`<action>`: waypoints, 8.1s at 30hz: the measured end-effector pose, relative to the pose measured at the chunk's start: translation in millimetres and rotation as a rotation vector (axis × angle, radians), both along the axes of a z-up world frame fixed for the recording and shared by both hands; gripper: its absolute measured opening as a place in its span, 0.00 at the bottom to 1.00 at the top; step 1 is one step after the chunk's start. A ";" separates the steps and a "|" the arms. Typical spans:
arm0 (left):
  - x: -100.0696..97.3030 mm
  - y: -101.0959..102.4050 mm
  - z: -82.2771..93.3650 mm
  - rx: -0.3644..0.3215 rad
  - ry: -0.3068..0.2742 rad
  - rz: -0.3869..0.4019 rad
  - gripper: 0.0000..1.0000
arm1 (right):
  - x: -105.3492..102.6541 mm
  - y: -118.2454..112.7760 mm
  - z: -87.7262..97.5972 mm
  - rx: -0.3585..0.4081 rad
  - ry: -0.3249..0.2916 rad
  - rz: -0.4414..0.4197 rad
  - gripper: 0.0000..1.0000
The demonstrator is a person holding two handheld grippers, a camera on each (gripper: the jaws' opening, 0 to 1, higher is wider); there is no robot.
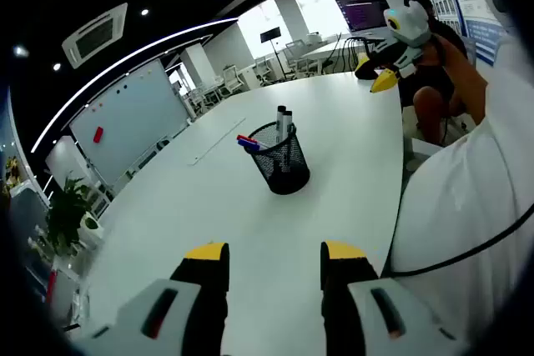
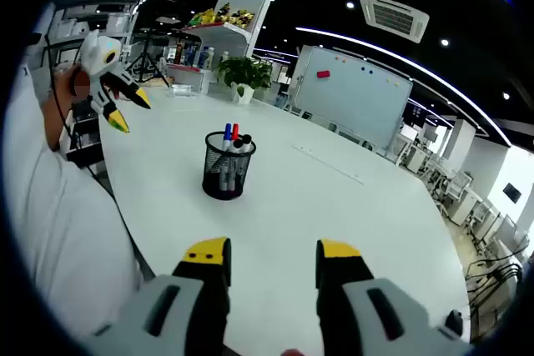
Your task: Pick up the whiteboard markers from the pen holder and place them facing the whiteboard neatly
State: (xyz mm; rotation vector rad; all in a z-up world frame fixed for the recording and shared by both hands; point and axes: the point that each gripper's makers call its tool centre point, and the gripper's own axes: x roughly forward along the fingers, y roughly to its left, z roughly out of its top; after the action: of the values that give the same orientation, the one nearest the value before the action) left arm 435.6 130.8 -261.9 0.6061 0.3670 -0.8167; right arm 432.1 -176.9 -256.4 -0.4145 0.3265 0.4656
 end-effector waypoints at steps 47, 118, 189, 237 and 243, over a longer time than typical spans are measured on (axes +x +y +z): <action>-0.3 12.8 -10.5 0.041 0.006 -0.009 0.52 | 5.6 35.8 13.6 0.081 -0.021 0.109 0.39; -4.5 12.2 -36.5 0.084 0.064 -0.050 0.49 | 54.2 89.5 35.0 0.148 -0.032 0.156 0.28; 9.5 16.6 -21.9 0.062 -0.001 -0.011 0.47 | 115.5 126.5 13.0 0.324 0.102 0.055 0.16; 4.4 9.2 -27.5 0.045 0.020 -0.048 0.47 | 117.0 132.5 12.7 0.314 0.087 0.128 0.08; 4.9 9.3 -29.0 0.048 0.023 -0.049 0.47 | 120.4 129.8 21.2 0.338 0.057 0.129 0.08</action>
State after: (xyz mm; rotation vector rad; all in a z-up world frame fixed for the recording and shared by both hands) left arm 440.5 140.1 -290.8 0.6530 0.3945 -0.8640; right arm 552.5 -47.1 -235.2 -0.0937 0.2706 0.6478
